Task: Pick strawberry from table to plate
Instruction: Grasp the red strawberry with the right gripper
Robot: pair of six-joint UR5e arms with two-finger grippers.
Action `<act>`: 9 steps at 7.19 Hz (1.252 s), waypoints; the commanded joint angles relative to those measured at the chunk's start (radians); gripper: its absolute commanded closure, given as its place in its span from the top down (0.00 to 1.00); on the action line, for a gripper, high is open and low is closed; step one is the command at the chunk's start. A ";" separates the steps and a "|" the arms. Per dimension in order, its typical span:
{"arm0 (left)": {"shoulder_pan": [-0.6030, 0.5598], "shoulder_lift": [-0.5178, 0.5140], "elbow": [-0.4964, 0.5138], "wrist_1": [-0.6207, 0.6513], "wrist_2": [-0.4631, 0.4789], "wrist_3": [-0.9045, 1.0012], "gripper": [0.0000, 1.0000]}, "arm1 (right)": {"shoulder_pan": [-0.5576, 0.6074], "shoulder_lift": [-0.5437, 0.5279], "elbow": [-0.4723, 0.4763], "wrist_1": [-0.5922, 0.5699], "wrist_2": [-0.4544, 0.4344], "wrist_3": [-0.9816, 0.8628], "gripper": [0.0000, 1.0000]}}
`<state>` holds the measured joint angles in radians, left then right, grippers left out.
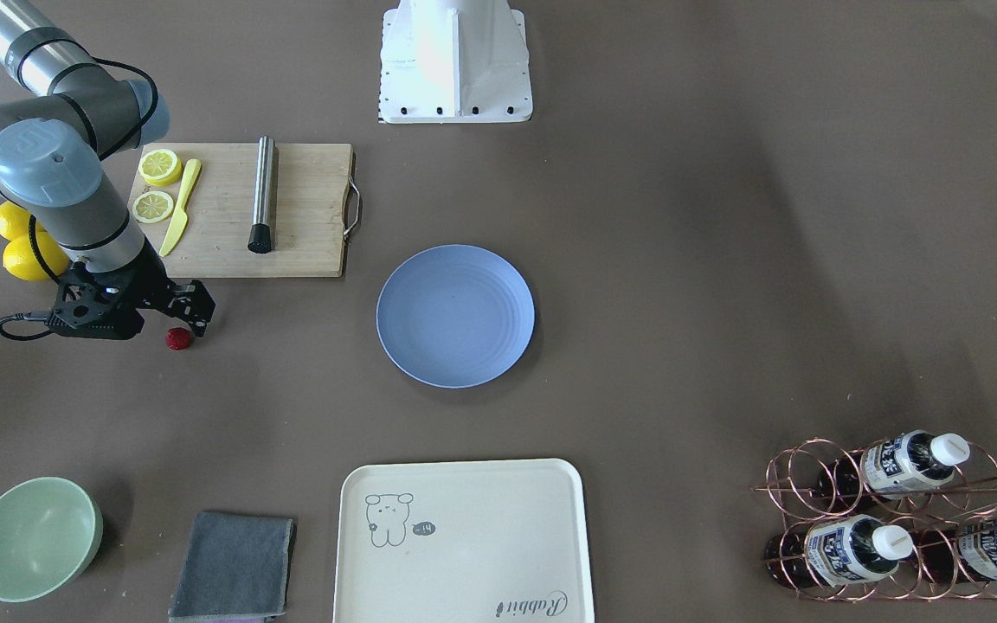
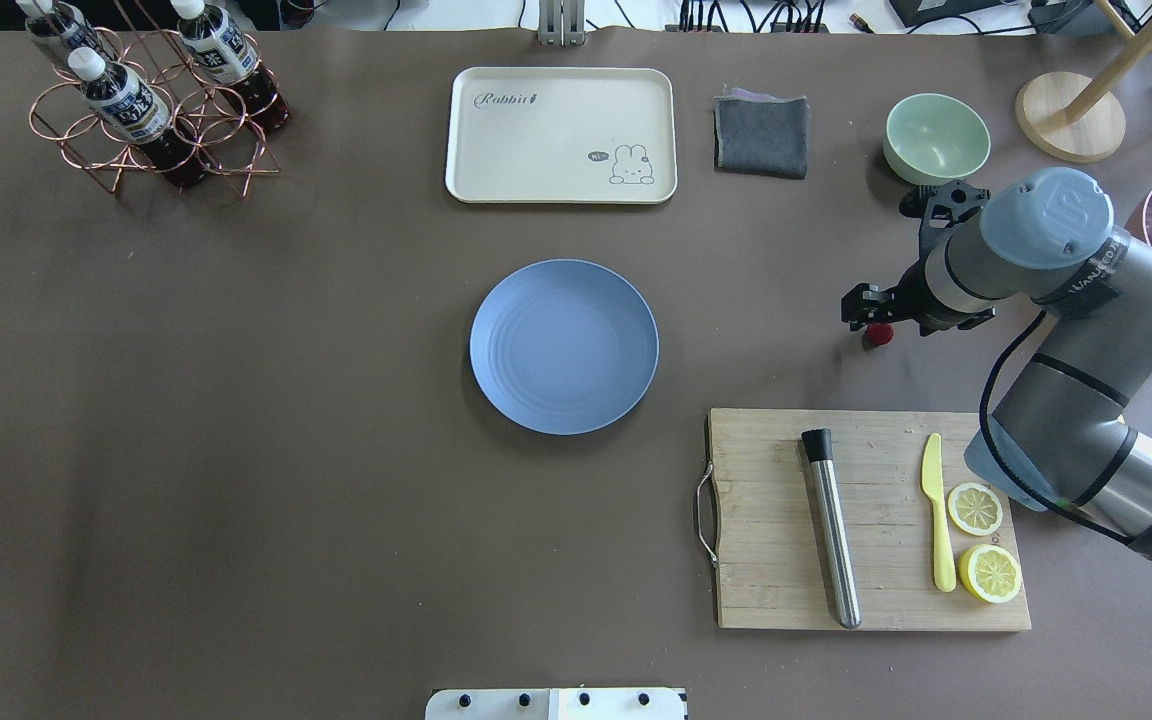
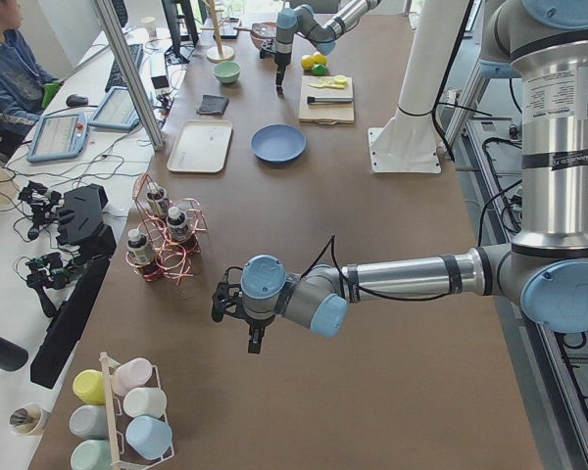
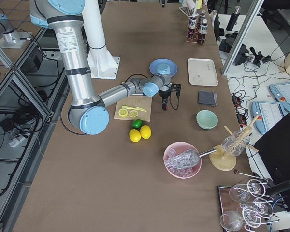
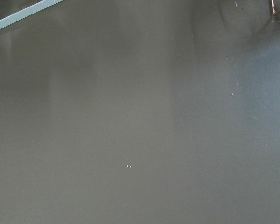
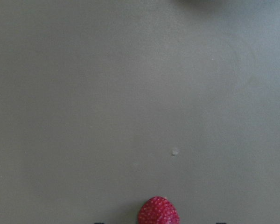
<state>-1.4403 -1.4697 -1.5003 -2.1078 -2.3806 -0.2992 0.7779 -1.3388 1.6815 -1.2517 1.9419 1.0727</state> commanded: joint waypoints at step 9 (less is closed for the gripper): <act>0.003 0.009 -0.005 -0.001 -0.002 -0.002 0.98 | -0.054 -0.031 -0.057 0.164 -0.070 0.084 0.61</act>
<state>-1.4374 -1.4603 -1.5043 -2.1092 -2.3811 -0.3006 0.7416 -1.3676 1.6271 -1.0841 1.9009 1.1551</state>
